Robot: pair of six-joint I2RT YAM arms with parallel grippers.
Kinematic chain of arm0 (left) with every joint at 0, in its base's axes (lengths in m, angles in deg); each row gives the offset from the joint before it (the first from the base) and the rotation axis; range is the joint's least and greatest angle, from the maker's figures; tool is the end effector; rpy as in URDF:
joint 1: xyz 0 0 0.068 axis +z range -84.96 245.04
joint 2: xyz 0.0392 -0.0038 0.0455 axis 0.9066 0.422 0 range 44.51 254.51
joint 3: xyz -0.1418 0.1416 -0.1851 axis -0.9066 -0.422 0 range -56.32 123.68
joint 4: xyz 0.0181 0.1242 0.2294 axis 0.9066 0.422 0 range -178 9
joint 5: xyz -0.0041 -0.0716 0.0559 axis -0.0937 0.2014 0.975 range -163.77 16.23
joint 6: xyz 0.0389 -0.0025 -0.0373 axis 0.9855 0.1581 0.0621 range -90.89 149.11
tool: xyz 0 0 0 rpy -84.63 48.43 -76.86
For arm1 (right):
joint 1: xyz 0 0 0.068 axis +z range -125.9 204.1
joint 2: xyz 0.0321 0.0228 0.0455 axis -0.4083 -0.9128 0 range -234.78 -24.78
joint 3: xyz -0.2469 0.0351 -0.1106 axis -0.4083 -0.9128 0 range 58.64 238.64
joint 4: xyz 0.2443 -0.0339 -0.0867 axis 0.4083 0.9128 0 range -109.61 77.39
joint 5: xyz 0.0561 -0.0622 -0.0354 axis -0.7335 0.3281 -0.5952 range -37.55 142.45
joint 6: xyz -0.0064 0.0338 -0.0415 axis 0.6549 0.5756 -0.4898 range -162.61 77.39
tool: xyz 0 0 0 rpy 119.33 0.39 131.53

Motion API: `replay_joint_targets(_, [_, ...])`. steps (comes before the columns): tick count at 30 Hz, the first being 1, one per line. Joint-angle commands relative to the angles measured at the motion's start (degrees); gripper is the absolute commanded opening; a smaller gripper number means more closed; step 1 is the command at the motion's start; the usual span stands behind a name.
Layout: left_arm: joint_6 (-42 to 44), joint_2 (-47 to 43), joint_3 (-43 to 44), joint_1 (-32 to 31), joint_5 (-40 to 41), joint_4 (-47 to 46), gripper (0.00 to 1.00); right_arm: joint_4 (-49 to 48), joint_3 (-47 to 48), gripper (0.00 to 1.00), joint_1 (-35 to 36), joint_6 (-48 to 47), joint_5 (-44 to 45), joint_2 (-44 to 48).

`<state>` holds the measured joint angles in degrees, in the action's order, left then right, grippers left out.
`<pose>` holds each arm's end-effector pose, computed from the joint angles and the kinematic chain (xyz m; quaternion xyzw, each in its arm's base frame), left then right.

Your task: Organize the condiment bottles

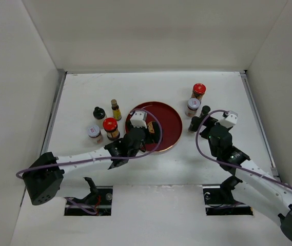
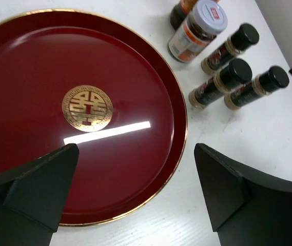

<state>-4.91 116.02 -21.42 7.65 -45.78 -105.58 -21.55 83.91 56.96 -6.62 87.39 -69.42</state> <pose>0.1588 -0.2170 0.2314 0.0225 0.8021 -0.2656 0.5343 0.1636 0.0816 0.2434 0.1986 0.7638 0.1195 0.6024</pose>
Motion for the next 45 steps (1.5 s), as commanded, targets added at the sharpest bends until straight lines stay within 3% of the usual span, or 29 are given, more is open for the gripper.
replay_joint_targets(1, [1.5,-1.5,1.5,0.5,1.9,0.0,1.0,-3.2,-0.8,1.0,1.0,0.8,-0.4,1.0])
replay_joint_targets(4, [1.7,-0.3,1.6,-0.7,2.2,-1.7,1.0,-4.5,-1.9,0.98,1.3,0.5,-1.6,3.4])
replay_joint_targets(7, [2.6,0.6,0.2,-1.6,1.7,-5.3,1.0,-7.3,-2.8,0.47,1.5,-2.4,-6.8,5.9])
replay_joint_targets(9, [3.3,-0.7,-1.7,-1.9,1.2,-8.2,1.0,-7.6,-2.5,0.27,1.9,-3.4,-8.7,6.1])
replay_joint_targets(11, [3.9,-3.1,-4.8,-2.1,1.4,-11.6,1.0,-6.2,-1.0,0.21,1.9,-4.0,-9.1,4.5])
replay_joint_targets(14, [3.4,-6.5,-9.7,-1.6,2.1,-16.9,1.0,-3.4,2.6,0.27,1.9,-5.1,-7.8,-0.4])
replay_joint_targets(17, [1.5,-9.1,-14.4,-1.6,3.1,-21.4,1.0,-2.5,5.8,0.53,1.9,-7.0,-6.2,-5.4])
replay_joint_targets(20, [0.9,-9.7,-17.5,-1.4,3.0,-25.2,1.0,-1.8,8.9,0.7,0.3,-8.8,-4.7,-9.4])
replay_joint_targets(24, [1.8,-10.5,-19.9,-2.0,2.0,-28.5,1.0,0.9,13.0,0.78,-1.8,-10.6,-4.4,-14.3])
replay_joint_targets(31, [2.6,-6.0,-21.7,-2.2,-2.4,-36.3,1.0,1.9,15.8,0.78,-4.3,-11.0,-4.0,-20.6])
replay_joint_targets(38, [4.0,-4.0,-21.6,-5.4,-2.0,-37.6,1.0,1.1,18.8,0.74,-5.9,-12.3,-4.9,-27.9])
replay_joint_targets(45, [3.2,-4.4,-22.1,-4.7,-1.8,-37.6,1.0,1.1,20.5,0.61,-6.0,-12.4,-5.8,-33.0])
